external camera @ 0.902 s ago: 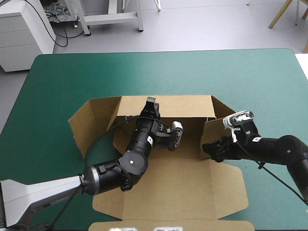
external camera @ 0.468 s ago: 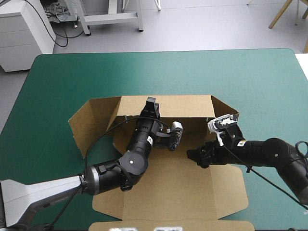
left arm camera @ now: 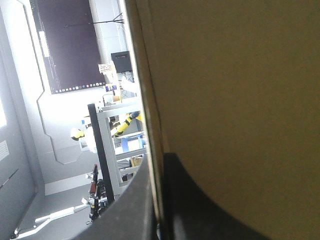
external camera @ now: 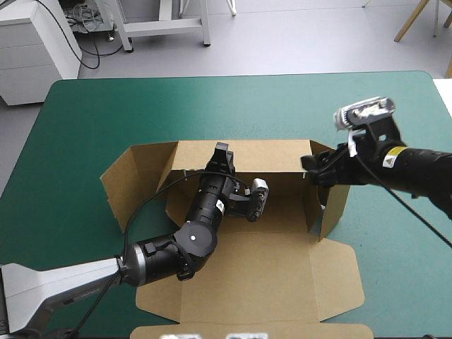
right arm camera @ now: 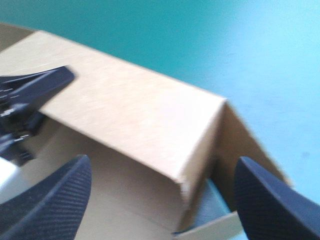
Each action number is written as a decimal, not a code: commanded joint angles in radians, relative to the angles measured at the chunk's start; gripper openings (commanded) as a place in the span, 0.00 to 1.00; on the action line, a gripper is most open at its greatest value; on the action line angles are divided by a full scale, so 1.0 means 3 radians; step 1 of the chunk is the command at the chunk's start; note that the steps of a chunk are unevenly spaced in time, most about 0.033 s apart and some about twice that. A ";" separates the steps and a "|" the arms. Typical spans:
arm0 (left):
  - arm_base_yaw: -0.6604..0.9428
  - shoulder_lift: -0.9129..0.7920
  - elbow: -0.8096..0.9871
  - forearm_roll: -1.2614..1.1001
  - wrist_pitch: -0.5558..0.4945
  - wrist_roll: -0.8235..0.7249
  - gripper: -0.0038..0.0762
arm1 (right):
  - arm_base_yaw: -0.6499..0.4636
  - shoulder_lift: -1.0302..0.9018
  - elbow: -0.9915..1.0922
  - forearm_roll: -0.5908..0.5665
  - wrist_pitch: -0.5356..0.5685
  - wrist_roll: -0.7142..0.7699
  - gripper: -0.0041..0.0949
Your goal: Fold the box
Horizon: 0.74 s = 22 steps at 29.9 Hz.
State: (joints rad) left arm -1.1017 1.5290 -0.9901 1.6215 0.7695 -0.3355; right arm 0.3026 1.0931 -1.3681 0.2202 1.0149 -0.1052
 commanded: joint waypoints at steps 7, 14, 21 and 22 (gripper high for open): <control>-0.0008 -0.0118 -0.0066 0.0107 0.0140 0.0009 0.04 | -0.0013 0.0788 -0.0816 -0.1257 0.0185 0.0487 0.76; -0.0008 -0.0118 -0.0066 0.0107 0.0142 0.0009 0.04 | -0.0461 0.1469 -0.1102 -0.1038 0.0297 0.0388 0.76; -0.0008 -0.0118 -0.0066 0.0107 0.0142 0.0009 0.04 | -0.0969 0.1776 -0.1132 -0.0343 0.0631 -0.0083 0.76; -0.0008 -0.0118 -0.0066 0.0107 0.0142 0.0009 0.04 | -0.1013 0.1784 -0.1124 -0.0255 0.0631 -0.0115 0.76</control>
State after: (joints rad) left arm -1.1017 1.5290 -0.9901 1.6215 0.7695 -0.3355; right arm 0.0427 1.6609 -1.6731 0.0654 1.2006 -0.0875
